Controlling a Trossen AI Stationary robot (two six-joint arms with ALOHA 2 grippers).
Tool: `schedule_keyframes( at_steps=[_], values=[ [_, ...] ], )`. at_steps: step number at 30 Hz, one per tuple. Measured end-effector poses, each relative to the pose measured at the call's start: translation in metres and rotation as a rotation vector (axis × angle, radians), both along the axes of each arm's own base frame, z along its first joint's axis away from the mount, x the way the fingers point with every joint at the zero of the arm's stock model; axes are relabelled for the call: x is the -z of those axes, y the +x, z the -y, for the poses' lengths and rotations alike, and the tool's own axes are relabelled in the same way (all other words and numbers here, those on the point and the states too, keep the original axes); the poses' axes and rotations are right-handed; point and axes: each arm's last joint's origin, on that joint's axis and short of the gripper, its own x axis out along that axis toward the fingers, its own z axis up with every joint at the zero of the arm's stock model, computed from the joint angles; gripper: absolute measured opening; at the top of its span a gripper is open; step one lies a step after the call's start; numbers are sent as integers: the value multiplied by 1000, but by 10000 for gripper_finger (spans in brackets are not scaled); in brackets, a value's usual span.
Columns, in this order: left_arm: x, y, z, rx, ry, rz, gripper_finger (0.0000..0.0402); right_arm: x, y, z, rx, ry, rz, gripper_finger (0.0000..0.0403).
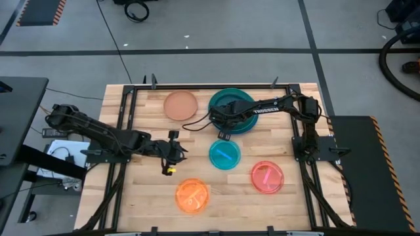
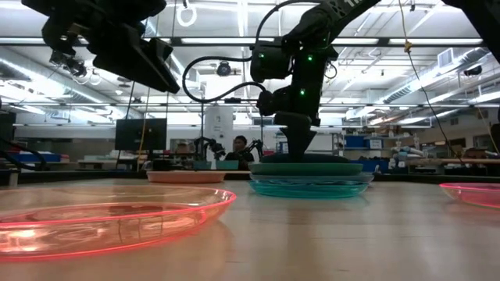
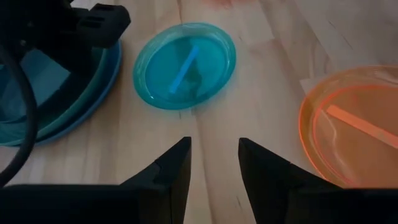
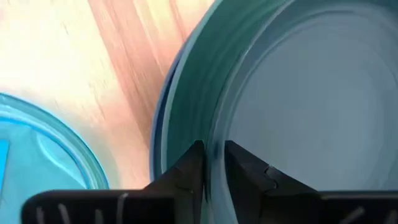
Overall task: Stack plastic plates
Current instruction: Stack the dark green plate on top of the green plate, then stack the brown plate on top of the dark green plate
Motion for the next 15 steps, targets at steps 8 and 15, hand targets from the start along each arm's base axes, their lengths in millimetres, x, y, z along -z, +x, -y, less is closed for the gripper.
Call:
schedule_keyframes(
  at_steps=[8,15],
  values=[
    [1,-1,0,-37,-41,-12,141,0,2,0,-6,16,23,128],
    [2,-4,9,-27,-80,-16,141,-4,1,0,-29,12,23,167]
  ],
)
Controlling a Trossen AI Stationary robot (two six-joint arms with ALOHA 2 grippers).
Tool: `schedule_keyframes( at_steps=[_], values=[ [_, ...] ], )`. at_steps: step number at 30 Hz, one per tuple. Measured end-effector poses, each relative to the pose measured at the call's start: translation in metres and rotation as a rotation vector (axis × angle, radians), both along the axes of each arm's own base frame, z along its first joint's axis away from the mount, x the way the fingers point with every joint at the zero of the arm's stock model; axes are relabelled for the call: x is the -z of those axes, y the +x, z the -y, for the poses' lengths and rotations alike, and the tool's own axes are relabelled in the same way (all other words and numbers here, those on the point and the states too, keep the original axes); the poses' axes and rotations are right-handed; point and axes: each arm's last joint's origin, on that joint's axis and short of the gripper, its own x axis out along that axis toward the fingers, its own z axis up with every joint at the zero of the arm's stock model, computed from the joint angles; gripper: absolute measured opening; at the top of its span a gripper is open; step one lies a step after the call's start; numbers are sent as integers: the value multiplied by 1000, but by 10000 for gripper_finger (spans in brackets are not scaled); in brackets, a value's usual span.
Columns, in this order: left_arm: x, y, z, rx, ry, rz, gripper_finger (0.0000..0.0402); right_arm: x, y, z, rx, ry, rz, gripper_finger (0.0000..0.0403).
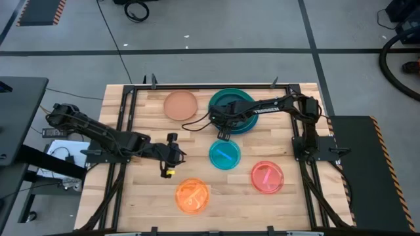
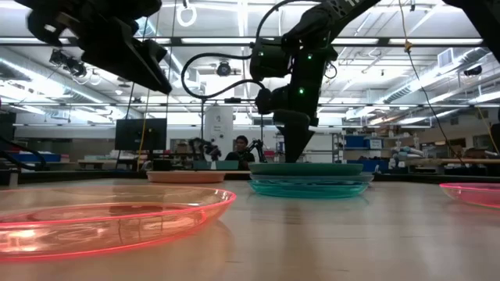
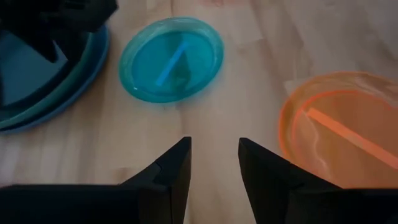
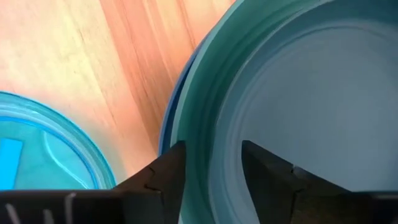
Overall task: Stack plastic plates
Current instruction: Stack the brown plate on top of the dark green plate
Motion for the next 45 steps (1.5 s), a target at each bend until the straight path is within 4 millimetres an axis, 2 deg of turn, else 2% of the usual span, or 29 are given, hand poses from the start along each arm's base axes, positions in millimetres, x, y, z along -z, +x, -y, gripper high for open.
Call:
schedule_keyframes(
  at_steps=[12,19,26,31,34,45],
  values=[
    [6,-10,14,-84,-141,-74,141,-45,-5,-1,-56,-52,124,195],
    [9,-13,14,-133,-181,-111,141,-65,13,0,-151,-146,349,195],
    [9,-13,14,-189,-238,-114,141,-70,21,-4,-171,-151,442,195],
    [11,-17,16,-202,-244,-144,141,-74,26,-9,-297,-164,482,195],
    [12,-20,19,-198,-242,-163,141,-76,28,-11,-312,-165,512,195],
    [13,-23,22,-161,-203,-180,141,-50,45,-9,-357,-172,479,176]
  ],
)
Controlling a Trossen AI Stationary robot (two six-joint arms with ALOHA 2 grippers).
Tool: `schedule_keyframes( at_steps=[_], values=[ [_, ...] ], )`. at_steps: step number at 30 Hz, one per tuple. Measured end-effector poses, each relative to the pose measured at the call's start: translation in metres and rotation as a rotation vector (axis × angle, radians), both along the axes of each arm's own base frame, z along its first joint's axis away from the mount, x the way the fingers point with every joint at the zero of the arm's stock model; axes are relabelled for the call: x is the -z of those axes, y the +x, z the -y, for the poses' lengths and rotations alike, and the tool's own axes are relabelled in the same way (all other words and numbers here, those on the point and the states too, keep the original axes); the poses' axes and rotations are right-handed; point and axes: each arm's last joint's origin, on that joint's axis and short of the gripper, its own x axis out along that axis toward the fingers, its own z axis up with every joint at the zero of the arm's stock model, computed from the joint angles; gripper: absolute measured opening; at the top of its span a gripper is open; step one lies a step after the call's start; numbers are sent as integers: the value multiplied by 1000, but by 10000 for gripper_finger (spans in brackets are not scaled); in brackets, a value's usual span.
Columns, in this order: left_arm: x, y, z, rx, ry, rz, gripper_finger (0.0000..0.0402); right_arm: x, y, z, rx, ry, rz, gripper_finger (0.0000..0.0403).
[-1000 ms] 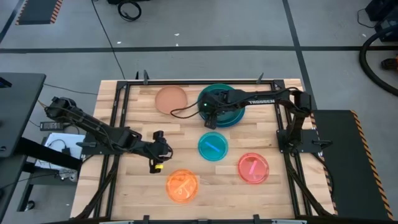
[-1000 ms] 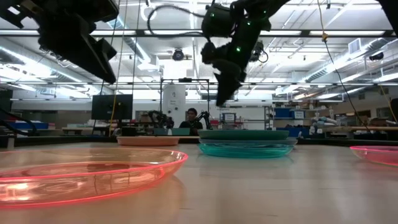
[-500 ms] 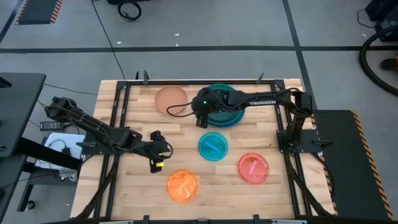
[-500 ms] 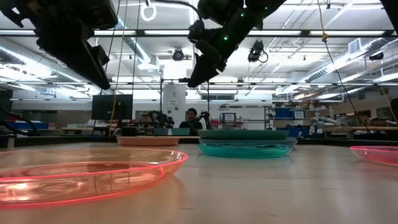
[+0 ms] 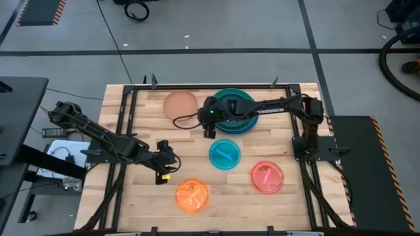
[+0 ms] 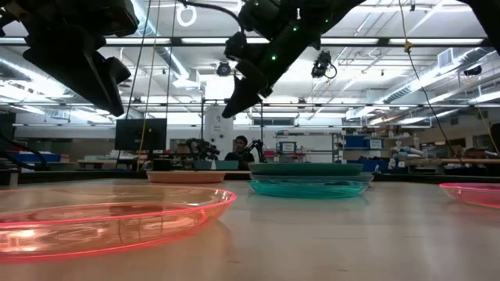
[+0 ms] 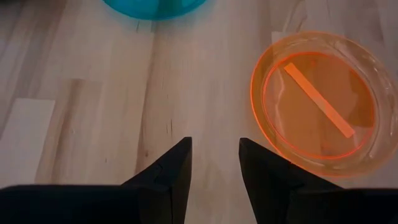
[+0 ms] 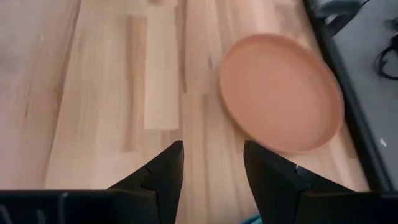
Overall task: Stack plastic plates
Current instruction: Stack the brown plate on top of the dark green plate
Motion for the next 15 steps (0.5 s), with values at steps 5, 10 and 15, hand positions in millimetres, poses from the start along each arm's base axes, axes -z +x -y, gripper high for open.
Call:
schedule_keyframes(
  at_steps=[5,10,15],
  values=[
    [0,0,0,-2,-3,3,141,1,12,2,-23,-26,3,174],
    [0,-1,2,2,-7,-2,141,4,24,3,-55,0,20,173],
    [-2,-9,10,23,-33,-10,141,9,38,5,-75,-5,20,173]
  ],
)
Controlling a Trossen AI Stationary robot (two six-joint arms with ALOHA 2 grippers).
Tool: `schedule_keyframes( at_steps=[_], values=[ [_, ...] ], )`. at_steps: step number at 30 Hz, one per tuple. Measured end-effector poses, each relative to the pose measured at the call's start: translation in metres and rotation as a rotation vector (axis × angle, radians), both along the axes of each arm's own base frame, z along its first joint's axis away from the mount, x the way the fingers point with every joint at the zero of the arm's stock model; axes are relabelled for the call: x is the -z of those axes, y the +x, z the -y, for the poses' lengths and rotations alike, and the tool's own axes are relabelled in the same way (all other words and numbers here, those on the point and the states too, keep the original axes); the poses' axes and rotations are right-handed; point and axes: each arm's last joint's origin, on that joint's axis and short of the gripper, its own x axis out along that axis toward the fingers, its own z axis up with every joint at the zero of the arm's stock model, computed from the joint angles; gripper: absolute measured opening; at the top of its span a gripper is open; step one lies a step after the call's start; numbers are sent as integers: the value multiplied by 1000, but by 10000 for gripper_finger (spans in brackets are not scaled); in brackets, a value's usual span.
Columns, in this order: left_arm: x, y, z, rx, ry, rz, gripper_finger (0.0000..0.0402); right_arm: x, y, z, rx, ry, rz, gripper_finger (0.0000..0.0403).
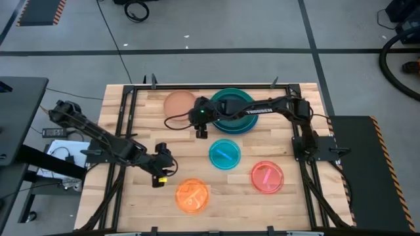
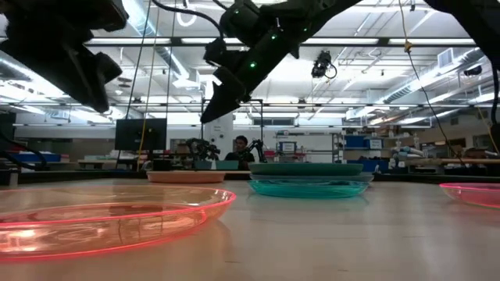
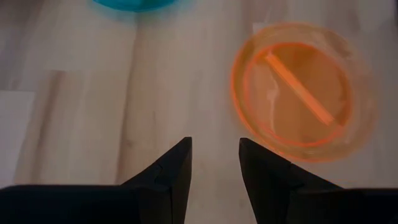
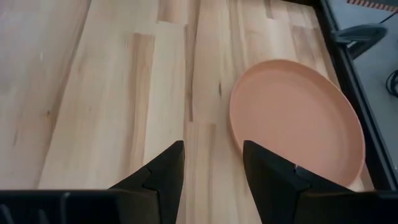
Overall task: Stack plastic plates
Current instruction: Stack the brown plate on top of the dark green plate
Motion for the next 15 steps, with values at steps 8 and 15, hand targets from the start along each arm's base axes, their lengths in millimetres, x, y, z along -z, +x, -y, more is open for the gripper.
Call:
schedule_keyframes(
  at_steps=[8,15],
  values=[
    [-8,-11,11,17,-64,28,141,16,20,3,-42,-7,-12,173],
    [-11,-16,16,2,-108,33,141,30,37,5,-61,-25,-21,173]
  ],
)
